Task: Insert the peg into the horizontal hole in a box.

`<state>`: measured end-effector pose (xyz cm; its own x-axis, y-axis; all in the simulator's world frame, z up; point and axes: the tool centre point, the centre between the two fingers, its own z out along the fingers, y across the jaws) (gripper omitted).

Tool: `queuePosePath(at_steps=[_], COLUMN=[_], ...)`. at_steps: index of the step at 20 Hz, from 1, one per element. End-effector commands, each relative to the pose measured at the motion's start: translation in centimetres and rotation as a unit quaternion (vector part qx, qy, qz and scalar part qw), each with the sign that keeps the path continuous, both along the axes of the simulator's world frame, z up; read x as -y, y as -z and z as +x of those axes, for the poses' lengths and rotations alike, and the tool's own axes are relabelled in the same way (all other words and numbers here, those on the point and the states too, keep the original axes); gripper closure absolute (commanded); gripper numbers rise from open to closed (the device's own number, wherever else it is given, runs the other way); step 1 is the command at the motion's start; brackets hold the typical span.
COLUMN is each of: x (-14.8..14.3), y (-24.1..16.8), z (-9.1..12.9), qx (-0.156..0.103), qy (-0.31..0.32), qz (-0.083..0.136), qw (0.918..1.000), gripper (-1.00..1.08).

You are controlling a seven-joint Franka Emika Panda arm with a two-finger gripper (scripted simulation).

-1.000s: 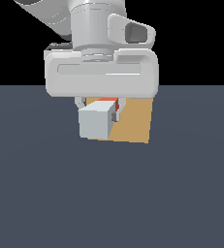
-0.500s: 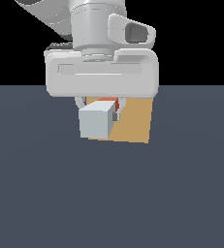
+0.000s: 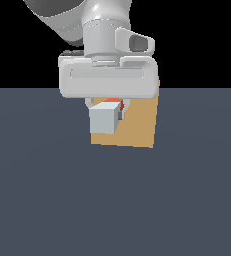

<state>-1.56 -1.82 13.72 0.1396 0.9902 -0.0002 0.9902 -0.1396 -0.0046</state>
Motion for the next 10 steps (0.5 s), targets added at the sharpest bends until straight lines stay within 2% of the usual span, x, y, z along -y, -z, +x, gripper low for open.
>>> queuePosePath(at_steps=[1, 6, 10], x=[-2.2, -5.8, -7.3], y=[-0.3, -0.4, -0.4], z=[0.4, 0.9, 1.2], qx=[0.003, 0.004, 0.004], qy=[-0.001, -0.001, -0.001], qz=[0.0, 0.0, 0.0], qw=[1.0, 1.0, 1.0], gripper=[1.08, 1.08, 1.08])
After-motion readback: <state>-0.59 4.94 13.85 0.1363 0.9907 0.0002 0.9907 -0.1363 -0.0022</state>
